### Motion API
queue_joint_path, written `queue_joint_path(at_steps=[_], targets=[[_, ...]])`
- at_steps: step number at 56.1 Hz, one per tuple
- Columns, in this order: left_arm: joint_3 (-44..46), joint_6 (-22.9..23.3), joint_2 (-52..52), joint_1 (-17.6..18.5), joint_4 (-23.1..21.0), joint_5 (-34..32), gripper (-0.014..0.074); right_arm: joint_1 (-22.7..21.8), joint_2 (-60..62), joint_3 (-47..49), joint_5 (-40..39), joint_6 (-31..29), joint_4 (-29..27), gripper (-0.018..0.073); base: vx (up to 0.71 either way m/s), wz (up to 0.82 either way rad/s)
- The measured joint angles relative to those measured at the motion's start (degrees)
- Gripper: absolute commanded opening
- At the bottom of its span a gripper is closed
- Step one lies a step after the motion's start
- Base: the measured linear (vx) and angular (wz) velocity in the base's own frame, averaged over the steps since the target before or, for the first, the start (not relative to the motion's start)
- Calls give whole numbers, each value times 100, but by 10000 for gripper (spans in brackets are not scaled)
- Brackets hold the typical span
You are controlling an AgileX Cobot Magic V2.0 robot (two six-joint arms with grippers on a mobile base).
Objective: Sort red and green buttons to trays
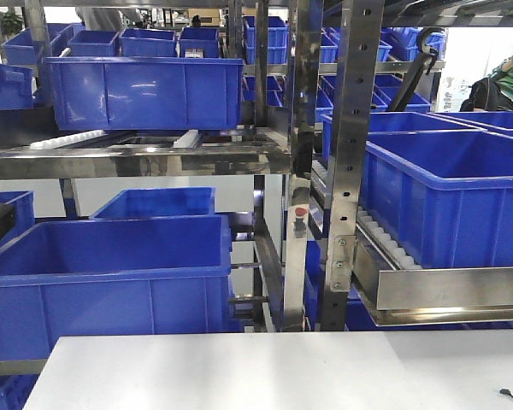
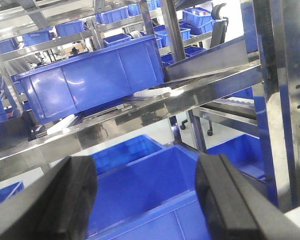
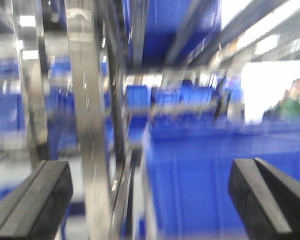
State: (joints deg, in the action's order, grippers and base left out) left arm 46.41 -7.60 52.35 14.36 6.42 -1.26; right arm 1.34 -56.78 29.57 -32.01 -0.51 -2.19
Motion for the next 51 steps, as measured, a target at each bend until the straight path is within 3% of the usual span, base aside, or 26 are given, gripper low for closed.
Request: queue_joint_path(at_steps=[10, 18, 29, 51], targets=[[0, 0, 0, 0, 0, 0, 554, 0, -1055, -1988, -1927, 775, 1392, 610, 0, 0], [0, 0, 0, 0, 0, 4, 554, 0, -2063, -2850, -3077, 822, 1679, 594, 0, 0], [0, 0, 0, 0, 0, 6, 554, 0, -3470, -3014, -3246, 531, 1638, 594, 0, 0], [0, 0, 0, 0, 0, 35, 554, 0, -4953, -2898, -3319, -74, 2374, 594, 0, 0]])
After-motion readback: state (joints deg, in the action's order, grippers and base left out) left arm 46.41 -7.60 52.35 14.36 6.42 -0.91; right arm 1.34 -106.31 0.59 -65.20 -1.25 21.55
